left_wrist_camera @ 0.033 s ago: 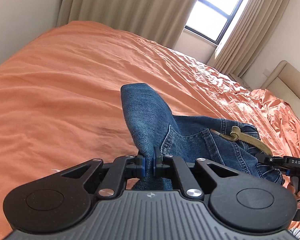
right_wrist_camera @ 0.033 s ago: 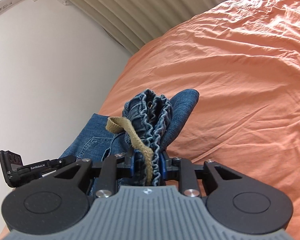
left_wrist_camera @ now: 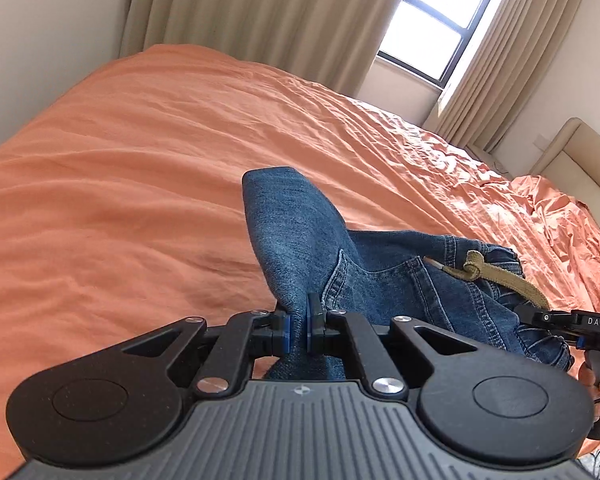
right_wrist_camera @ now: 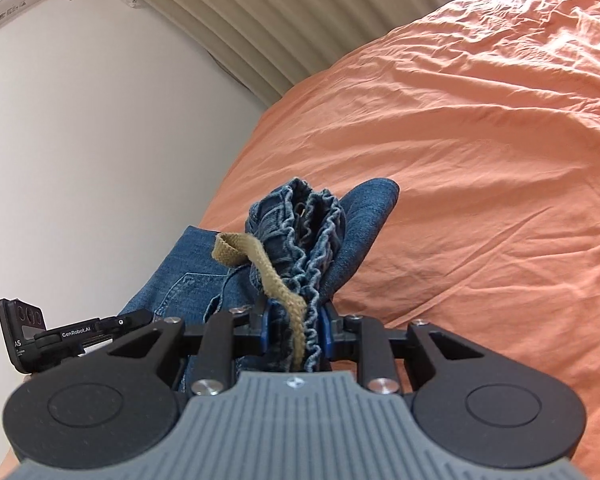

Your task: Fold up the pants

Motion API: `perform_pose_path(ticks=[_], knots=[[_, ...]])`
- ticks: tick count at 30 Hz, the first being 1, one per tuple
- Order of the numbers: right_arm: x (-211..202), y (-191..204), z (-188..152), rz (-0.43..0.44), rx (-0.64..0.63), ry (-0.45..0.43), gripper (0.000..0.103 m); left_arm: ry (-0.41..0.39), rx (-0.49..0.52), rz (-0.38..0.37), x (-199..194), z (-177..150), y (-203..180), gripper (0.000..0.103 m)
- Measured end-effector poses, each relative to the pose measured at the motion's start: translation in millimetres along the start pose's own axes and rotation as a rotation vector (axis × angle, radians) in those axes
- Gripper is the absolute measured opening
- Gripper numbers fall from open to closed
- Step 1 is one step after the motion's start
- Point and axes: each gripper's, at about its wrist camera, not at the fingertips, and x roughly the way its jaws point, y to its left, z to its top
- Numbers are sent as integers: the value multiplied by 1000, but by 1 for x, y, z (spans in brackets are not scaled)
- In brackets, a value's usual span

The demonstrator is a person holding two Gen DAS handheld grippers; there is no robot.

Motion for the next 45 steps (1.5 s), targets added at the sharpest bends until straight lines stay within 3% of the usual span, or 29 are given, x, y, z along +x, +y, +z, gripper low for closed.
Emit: perform_pose_path(ticks=[10,16,21,26,30,35,39,43,45], knots=[[107,5,-39,-2,93,81,19,58,-19,91,45,11,90,7],[127,-33,-65,-29,229,85,19,99,-62,77,80,-15,131,9],[139,-27,-71,-89,190,79,24,116,-72,83,97,-24,141,15],[123,5,-60,-188,30,61,42,134,-77,84,73,-13,146,22],[96,47,-60,-326,-211,-34,42,122,2,89,34,-17,141,22],[78,96,-91,-357,-478,-98,39,144,65,123,16,-40,128,22],[105,94,-110,-381,-482,-9,29,232,32,178,37,-64,136,18],[121,78,-119,-417,-467,25,29,263,-35,186,47,-73,150,18],[122,79,-116,-423,-461,38,29,281,-23,201,46,-70,147,18]])
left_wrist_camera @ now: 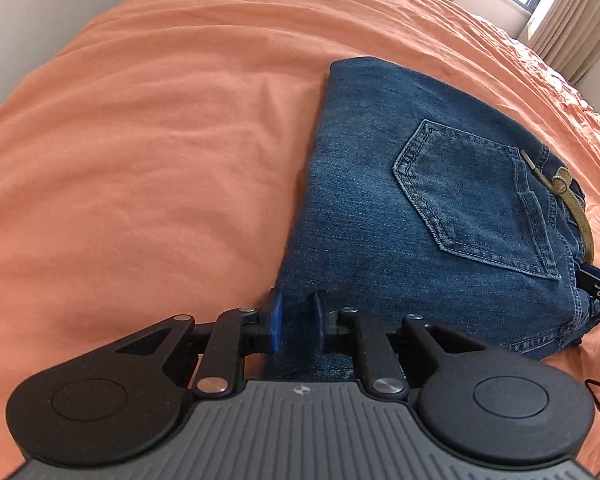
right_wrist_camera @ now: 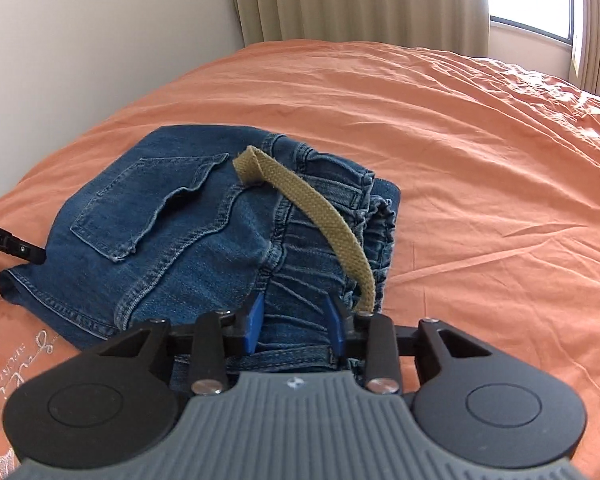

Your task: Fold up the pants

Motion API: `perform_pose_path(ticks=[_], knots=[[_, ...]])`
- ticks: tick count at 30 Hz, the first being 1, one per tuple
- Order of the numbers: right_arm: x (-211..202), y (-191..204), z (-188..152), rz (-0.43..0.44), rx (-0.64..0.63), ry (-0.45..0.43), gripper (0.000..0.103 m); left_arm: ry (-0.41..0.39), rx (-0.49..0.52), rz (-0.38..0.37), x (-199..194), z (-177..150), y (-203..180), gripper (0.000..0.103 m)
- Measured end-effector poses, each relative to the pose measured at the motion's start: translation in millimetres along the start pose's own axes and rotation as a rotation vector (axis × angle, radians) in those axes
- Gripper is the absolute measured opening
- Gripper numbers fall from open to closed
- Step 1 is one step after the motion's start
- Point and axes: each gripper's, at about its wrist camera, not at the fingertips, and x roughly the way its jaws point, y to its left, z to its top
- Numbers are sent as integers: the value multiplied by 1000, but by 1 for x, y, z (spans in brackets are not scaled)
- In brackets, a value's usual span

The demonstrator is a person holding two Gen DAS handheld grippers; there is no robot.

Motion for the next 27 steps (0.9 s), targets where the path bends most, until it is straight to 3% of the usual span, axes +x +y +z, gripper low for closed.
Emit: perform_pose_path(ticks=[3,6,8,10,17,20,22,26,27], knots=[[0,0,12,1,-1,21,29,2,12,27,-12,3,-6,18],[-13,-1,23,16,17,8,32,-44,25,30,-37,2,-14,18],[-29,2,30,32,23,-20,43,-94,39,22,-63,3,-23,18],[-47,9,38,42,10,-50,46,-147,65,26,-94,5,-35,18],[-129,43,58,55,-53,-184,74,-319,228,98,-215,13,-85,24],[-162,54,61,56,-57,-238,81,-385,272,118,-265,8,-104,37],[-182,62,58,36,-62,-268,80,-420,282,114,-287,-1,-118,54],[-214,76,42,-14,-63,-321,80,-466,310,105,-288,-33,-143,60],[-221,77,35,-23,-56,-335,80,-492,317,115,-284,-43,-149,67]])
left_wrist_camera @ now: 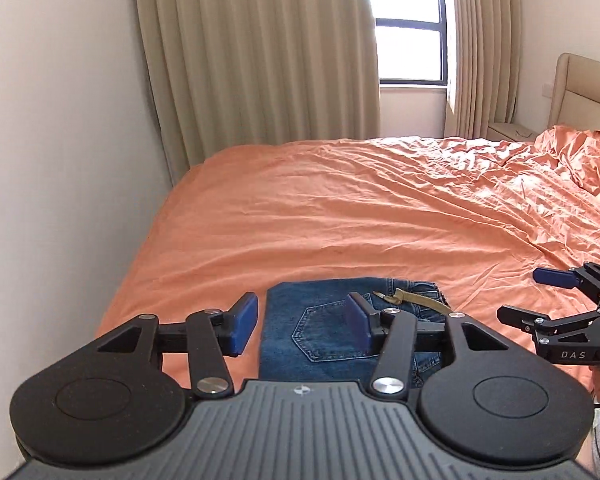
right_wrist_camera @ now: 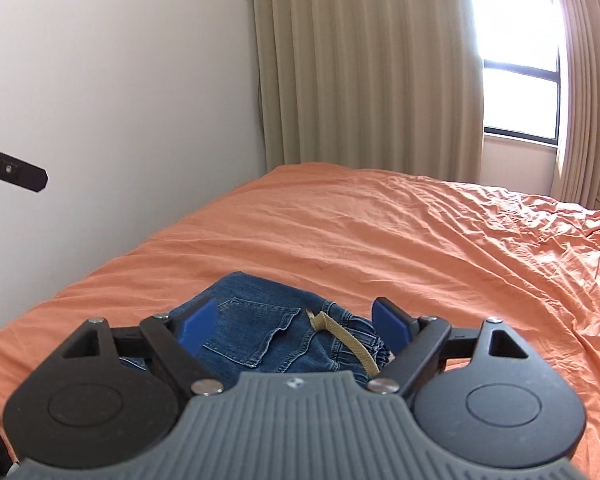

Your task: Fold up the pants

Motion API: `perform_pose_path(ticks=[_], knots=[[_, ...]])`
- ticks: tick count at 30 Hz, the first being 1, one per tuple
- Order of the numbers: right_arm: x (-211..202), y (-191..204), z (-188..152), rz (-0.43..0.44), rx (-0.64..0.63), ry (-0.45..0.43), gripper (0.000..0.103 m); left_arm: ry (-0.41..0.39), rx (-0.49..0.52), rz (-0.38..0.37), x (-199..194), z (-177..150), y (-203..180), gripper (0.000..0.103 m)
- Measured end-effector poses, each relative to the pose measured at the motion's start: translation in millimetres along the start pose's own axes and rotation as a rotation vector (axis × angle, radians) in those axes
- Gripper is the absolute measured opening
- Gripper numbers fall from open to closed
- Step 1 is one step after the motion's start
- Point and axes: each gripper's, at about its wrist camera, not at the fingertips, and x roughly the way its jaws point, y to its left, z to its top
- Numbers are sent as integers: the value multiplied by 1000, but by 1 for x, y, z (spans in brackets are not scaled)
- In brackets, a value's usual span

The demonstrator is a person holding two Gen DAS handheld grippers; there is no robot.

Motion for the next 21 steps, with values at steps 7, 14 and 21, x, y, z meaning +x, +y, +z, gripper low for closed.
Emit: perform_pose_path(ticks=[7,14,21], knots=[[-44,4,-41,-93,31,-2,81,-104,-67,81,5,-68,-52,89],[-50,8,-84,-152,71,52,81,-57,-186,127,15,-117,-76,90],[-50,21,-110,-189,62,17,81,-50,-179,178,19,-144,-92,90]])
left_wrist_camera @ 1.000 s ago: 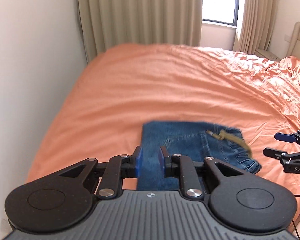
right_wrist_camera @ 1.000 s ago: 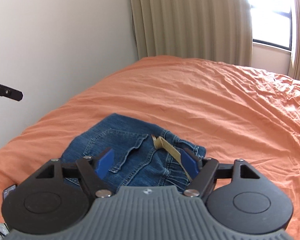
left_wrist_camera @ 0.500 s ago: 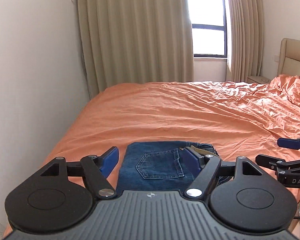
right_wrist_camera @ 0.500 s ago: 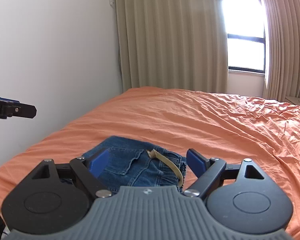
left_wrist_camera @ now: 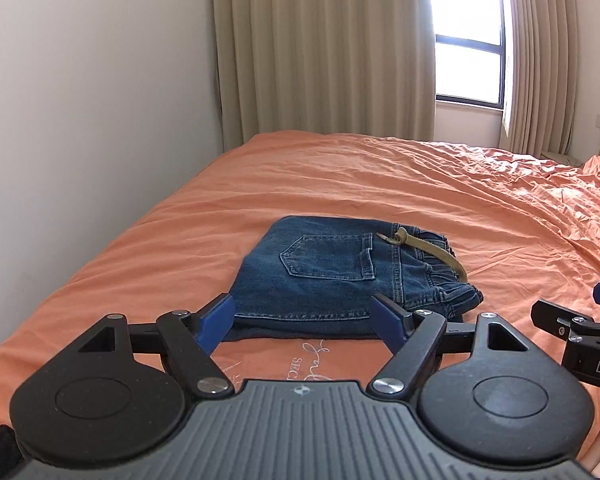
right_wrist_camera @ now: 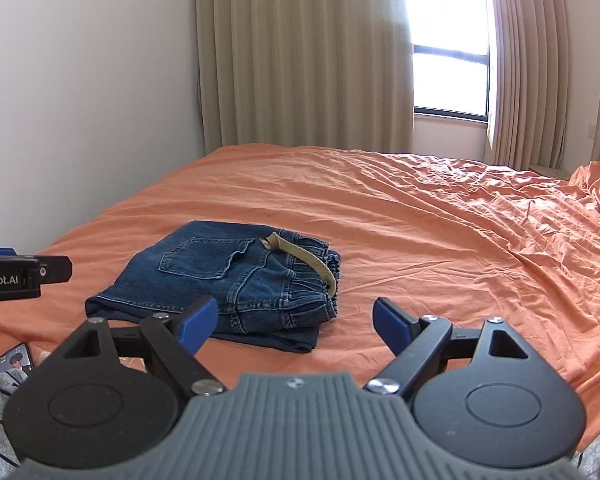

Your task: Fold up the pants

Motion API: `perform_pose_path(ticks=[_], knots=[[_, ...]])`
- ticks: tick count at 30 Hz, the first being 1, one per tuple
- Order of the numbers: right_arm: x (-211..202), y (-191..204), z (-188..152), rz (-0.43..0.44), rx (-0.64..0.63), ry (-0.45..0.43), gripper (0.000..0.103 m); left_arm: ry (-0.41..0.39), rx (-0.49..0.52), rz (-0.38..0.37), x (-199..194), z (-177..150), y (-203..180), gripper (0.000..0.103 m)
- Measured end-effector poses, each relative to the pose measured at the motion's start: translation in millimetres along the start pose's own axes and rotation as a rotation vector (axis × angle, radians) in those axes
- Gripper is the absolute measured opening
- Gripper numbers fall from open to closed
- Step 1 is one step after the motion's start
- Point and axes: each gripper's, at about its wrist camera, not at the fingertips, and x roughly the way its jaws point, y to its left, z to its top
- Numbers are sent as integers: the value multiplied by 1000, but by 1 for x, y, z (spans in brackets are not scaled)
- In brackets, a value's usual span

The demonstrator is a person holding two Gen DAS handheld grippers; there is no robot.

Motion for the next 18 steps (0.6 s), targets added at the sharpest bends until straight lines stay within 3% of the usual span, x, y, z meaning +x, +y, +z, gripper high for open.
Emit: perform_pose_path(ticks=[18], knots=[[-2,5,-9,14,10,25,81,33,20,-13,-8,-14,-9,90]])
